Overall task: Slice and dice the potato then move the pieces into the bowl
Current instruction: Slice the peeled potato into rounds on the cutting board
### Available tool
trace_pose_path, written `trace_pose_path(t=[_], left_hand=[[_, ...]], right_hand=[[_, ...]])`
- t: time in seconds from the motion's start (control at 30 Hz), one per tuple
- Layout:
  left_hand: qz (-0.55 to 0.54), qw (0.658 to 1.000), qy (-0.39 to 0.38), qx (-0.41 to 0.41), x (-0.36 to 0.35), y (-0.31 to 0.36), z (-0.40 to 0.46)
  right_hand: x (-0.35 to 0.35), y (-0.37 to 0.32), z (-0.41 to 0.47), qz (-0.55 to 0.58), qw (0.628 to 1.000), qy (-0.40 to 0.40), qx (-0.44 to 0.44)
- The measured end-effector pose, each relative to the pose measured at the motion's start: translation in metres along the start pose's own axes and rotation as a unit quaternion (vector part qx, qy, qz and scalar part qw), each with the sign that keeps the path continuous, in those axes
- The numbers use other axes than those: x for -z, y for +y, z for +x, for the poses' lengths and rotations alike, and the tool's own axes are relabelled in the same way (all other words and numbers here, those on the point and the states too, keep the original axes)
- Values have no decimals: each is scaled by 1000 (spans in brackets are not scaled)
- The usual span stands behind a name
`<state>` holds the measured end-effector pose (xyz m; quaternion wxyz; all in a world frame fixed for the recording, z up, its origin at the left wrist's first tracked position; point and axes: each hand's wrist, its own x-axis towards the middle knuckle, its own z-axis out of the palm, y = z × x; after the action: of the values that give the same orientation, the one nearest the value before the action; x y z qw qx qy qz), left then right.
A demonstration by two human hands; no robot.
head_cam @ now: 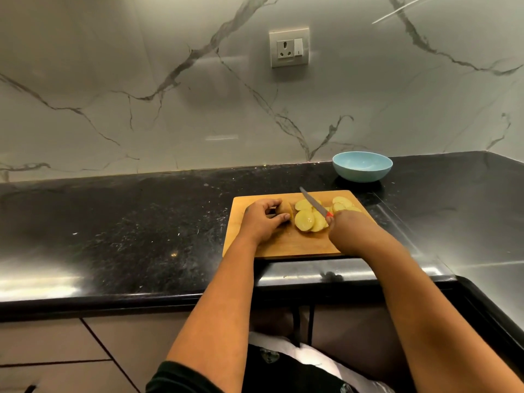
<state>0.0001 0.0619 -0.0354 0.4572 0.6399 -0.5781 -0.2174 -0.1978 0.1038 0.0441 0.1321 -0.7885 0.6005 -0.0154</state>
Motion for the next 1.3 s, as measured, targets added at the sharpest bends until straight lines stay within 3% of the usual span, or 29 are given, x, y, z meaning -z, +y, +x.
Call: trace_pose_path(t=[0.1,0.2,0.57,0.87,1.07,1.3], left_hand=[[9,1000,-1,-3,0,1,-1],[10,1000,12,-12,0,1,-2],[18,999,30,-11,-2,0,-1],[26,999,39,-25,-4,-1,0],[10,999,31,-22,-2,-3,3],[2,999,33,-31,-1,-6,6]], right_hand=[[-8,-11,7,54,997,47,1],[-27,-20,17,109,993,27,-31],[-52,-32,29,152,984,54,-74],[-60,-39,26,104,988,91,-61],[-45,-41,42,95,993,42,-61],[-34,-59,58,-8,999,-10,-34]])
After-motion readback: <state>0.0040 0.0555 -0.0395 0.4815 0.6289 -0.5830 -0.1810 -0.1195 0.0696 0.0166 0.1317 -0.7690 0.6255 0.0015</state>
